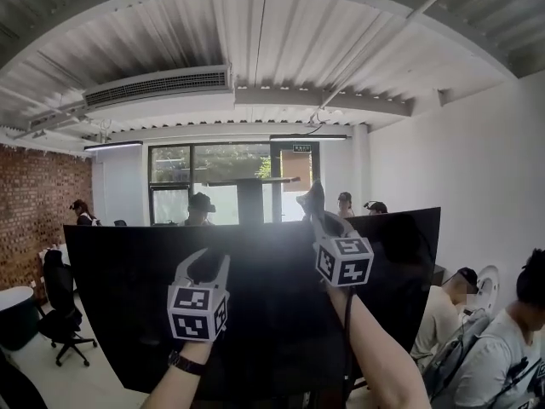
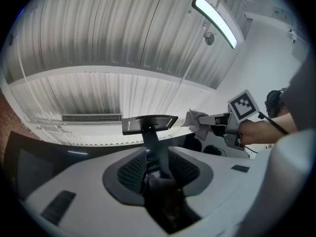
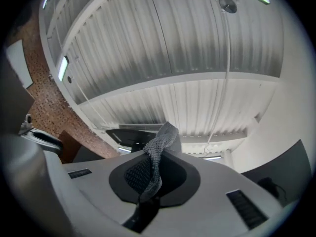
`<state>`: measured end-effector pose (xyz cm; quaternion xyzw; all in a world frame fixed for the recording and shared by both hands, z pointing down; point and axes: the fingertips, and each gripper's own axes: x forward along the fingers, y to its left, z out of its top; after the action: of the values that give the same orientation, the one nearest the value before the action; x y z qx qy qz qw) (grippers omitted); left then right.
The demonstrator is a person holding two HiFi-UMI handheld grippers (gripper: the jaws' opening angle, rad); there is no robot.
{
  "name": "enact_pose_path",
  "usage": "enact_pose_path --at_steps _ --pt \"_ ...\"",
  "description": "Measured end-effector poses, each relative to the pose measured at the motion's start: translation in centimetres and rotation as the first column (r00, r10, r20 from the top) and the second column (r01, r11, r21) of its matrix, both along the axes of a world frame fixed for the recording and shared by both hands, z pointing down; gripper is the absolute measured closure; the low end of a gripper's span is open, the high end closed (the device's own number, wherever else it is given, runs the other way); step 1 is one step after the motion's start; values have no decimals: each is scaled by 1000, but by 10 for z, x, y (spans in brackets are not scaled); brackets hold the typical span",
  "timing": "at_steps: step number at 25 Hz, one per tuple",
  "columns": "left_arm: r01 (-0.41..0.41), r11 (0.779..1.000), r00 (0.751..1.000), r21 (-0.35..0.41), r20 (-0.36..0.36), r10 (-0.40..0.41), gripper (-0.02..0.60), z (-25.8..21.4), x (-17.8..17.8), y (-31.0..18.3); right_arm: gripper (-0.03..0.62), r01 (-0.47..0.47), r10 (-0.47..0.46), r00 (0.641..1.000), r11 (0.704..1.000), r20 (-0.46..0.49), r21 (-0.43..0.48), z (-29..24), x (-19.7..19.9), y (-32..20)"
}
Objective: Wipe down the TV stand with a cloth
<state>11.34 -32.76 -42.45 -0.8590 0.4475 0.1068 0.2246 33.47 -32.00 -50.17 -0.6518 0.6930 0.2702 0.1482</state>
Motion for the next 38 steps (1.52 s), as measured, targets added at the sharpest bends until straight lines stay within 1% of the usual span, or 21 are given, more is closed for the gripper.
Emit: enact_pose_path --at_steps 2,3,5,7,9,11,14,17,20,21,22,24,25,26,28,29,31,33,35,36,38 --pt "-1 1000 1000 1 -9 1 428 29 2 16 570 71 -70 997 997 -35 26 40 -35 29" --pt "5 1000 1000 -5 -10 -5 428 54 -2 21 570 108 -107 994 994 -33 24 72 -55 36" --pt "37 999 999 -37 -1 -37 428 120 -14 27 570 181 -181 984 983 8 -28 159 -88 38" --pt "81 995 996 -66 28 -79 428 187 -20 31 570 225 -220 974 968 56 -108 247 -104 29" --pt "106 990 993 -93 59 -100 428 233 -18 25 571 235 -224 971 955 83 -178 311 -107 13" --pt "121 979 991 -162 80 -109 428 286 -27 14 570 244 -224 969 937 106 -251 370 -120 -3" --pt "137 955 988 -262 103 -114 428 389 -50 3 569 268 -235 963 897 132 -352 473 -148 -17" --pt "138 935 990 -328 85 -116 436 483 -66 -13 569 274 -242 962 871 129 -408 567 -167 -29" --pt "141 920 990 -366 66 -125 436 594 -83 -34 569 280 -271 959 843 87 -460 689 -199 -47" --pt "137 920 991 -366 58 -124 436 632 -84 -43 569 269 -269 961 842 68 -467 728 -203 -60" --pt "131 923 991 -361 53 -120 436 666 -83 -52 569 251 -256 965 849 53 -466 760 -202 -78" --pt "120 933 993 -339 52 -109 436 721 -84 -64 569 205 -213 976 866 35 -456 810 -193 -120" --pt "121 937 993 -327 52 -109 436 748 -92 -67 569 185 -193 981 869 29 -459 834 -193 -141" --pt "125 940 992 -316 51 -115 436 775 -105 -68 569 169 -181 983 865 21 -472 860 -198 -158" --pt "138 945 990 -298 47 -130 436 824 -127 -70 569 147 -178 984 843 -11 -517 916 -213 -181" --pt "141 947 990 -289 48 -132 436 844 -132 -73 569 145 -183 983 831 -19 -537 941 -217 -189" --pt "144 950 989 -275 56 -134 436 878 -137 -77 571 160 -197 980 811 -4 -562 985 -220 -195" --pt "151 950 989 -272 45 -144 436 910 -142 -72 569 178 -220 975 799 -4 -574 1025 -228 -188" --pt "153 953 988 -261 35 -149 436 930 -147 -63 569 186 -237 971 806 -18 -561 1044 -236 -177" --pt "152 956 988 -251 35 -148 436 937 -147 -59 569 189 -237 971 817 -18 -544 1045 -235 -173" --pt "143 960 990 -242 36 -138 436 948 -143 -57 569 179 -209 978 854 -7 -489 1031 -221 -170"
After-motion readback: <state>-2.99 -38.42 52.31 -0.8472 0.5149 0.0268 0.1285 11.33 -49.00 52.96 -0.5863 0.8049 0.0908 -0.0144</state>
